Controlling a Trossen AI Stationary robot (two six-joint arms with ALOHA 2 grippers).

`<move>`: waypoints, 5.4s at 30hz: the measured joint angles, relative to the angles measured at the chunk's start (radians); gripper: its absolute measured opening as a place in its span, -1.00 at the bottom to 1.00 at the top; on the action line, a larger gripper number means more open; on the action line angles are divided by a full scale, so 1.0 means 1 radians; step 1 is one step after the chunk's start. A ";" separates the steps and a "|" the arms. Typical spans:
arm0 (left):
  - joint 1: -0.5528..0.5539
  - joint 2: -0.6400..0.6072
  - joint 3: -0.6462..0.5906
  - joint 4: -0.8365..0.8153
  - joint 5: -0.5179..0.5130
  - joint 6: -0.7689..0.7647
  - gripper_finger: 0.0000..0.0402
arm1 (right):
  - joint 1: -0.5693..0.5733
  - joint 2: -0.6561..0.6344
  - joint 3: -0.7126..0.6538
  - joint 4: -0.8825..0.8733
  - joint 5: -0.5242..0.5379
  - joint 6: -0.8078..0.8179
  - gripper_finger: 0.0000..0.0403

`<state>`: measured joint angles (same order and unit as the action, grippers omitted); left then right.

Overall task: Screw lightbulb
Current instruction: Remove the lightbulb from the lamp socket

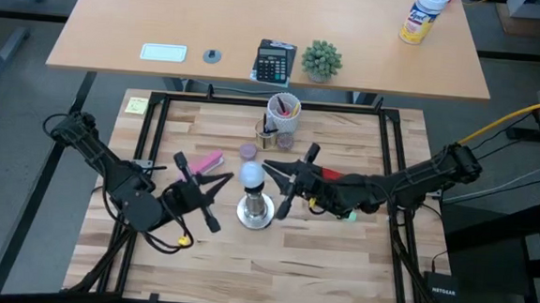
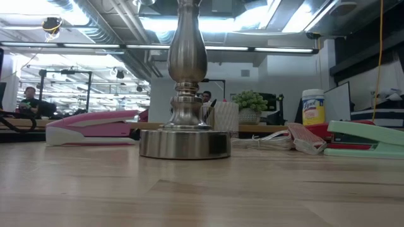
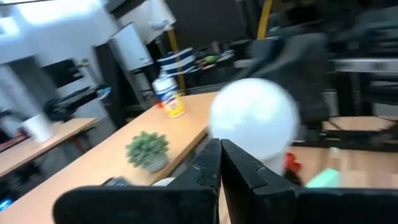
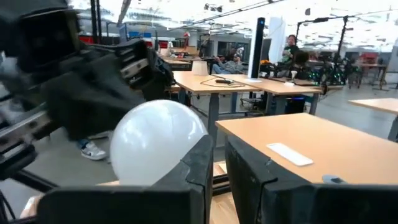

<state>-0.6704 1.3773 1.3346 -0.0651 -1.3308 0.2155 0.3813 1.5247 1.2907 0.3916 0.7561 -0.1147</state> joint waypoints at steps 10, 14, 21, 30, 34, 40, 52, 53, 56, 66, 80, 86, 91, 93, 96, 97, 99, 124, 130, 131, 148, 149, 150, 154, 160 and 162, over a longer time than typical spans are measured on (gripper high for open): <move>0.035 0.000 0.000 0.002 -0.098 -0.027 -0.99 | 0.075 -0.029 0.000 0.010 0.034 -0.077 -0.76; 0.081 0.000 0.000 0.002 -0.081 -0.058 -0.99 | 0.080 -0.023 0.000 0.014 -0.055 -0.069 -0.76; 0.132 0.000 0.000 -0.005 0.083 -0.102 -0.99 | 0.076 -0.006 0.000 0.005 -0.054 -0.067 -0.76; 0.091 0.000 0.000 -0.007 0.080 -0.104 -0.99 | 0.044 0.013 0.000 0.001 -0.025 -0.051 -0.76; 0.071 -0.001 0.000 -0.008 0.070 -0.104 -0.99 | 0.031 0.013 0.000 0.004 -0.018 -0.040 -0.76; 0.051 -0.003 0.000 -0.006 0.088 -0.108 -0.99 | 0.030 0.013 0.000 0.007 -0.004 -0.039 -0.76; 0.038 0.003 0.000 -0.007 0.152 -0.134 -0.99 | -0.019 0.013 0.000 -0.011 -0.008 0.010 -0.76; 0.038 0.003 0.000 -0.006 0.151 -0.134 -0.99 | -0.019 0.013 0.000 -0.012 -0.006 0.009 -0.76; 0.027 0.003 0.000 -0.003 0.146 -0.130 -0.99 | -0.016 0.013 0.000 -0.011 0.025 -0.008 -0.76; 0.007 0.003 0.000 -0.002 0.015 -0.096 -0.99 | 0.021 0.011 0.000 -0.017 0.048 -0.025 -0.76; 0.064 0.002 0.000 -0.016 -0.067 -0.054 -0.99 | 0.089 0.011 0.000 0.006 0.001 -0.048 -0.76; 0.101 0.002 0.000 -0.033 0.023 -0.062 -0.99 | 0.074 0.011 0.000 0.021 -0.015 -0.048 -0.76; 0.120 0.001 0.000 -0.032 0.095 -0.083 -0.99 | 0.061 0.011 0.000 0.027 -0.016 -0.048 -0.76; 0.120 0.001 0.000 -0.032 0.101 -0.085 -0.99 | 0.051 0.011 0.000 0.026 -0.016 -0.048 -0.76; 0.111 0.001 0.000 -0.033 0.100 -0.085 -0.99 | 0.043 0.013 0.000 0.027 -0.015 -0.048 -0.76; 0.107 0.000 0.000 -0.034 0.100 -0.086 -0.99 | 0.039 0.014 0.000 0.027 -0.016 -0.048 -0.76; 0.101 0.000 0.000 -0.033 0.097 -0.085 -0.99 | 0.036 0.014 0.000 0.027 -0.015 -0.047 -0.76; -0.001 0.003 0.000 -0.020 0.071 -0.076 -0.99 | -0.009 0.013 0.000 0.023 0.059 -0.088 -0.76; -0.036 0.002 0.000 -0.018 -0.073 -0.048 -0.99 | 0.034 -0.027 0.000 0.034 0.053 -0.103 -0.76; -0.037 0.002 0.000 -0.019 -0.093 -0.044 -0.99 | 0.044 -0.031 0.000 0.035 0.041 -0.103 -0.76; 0.080 0.001 0.000 -0.038 0.025 -0.060 -0.99 | 0.070 0.016 0.000 0.061 -0.026 -0.093 -0.76; 0.082 0.001 0.000 -0.039 0.041 -0.062 -0.99 | 0.070 0.016 0.000 0.061 -0.018 -0.095 -0.76; 0.084 0.001 0.000 -0.039 0.052 -0.062 -0.99 | 0.070 0.016 0.000 0.062 -0.008 -0.098 -0.76; 0.084 0.001 0.000 -0.039 0.068 -0.077 -0.99 | 0.059 0.016 0.000 0.053 0.020 -0.100 -0.76; 0.074 0.001 0.000 -0.048 0.057 -0.089 -0.99 | 0.028 0.016 0.000 0.050 0.012 -0.095 -0.76; 0.067 0.001 0.000 -0.056 0.057 -0.104 -0.99 | 0.022 0.016 0.000 0.050 0.012 -0.093 -0.76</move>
<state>-0.6032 1.3781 1.3350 -0.1213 -1.2739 0.1119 0.4036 1.5410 1.2911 0.4421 0.7684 -0.2081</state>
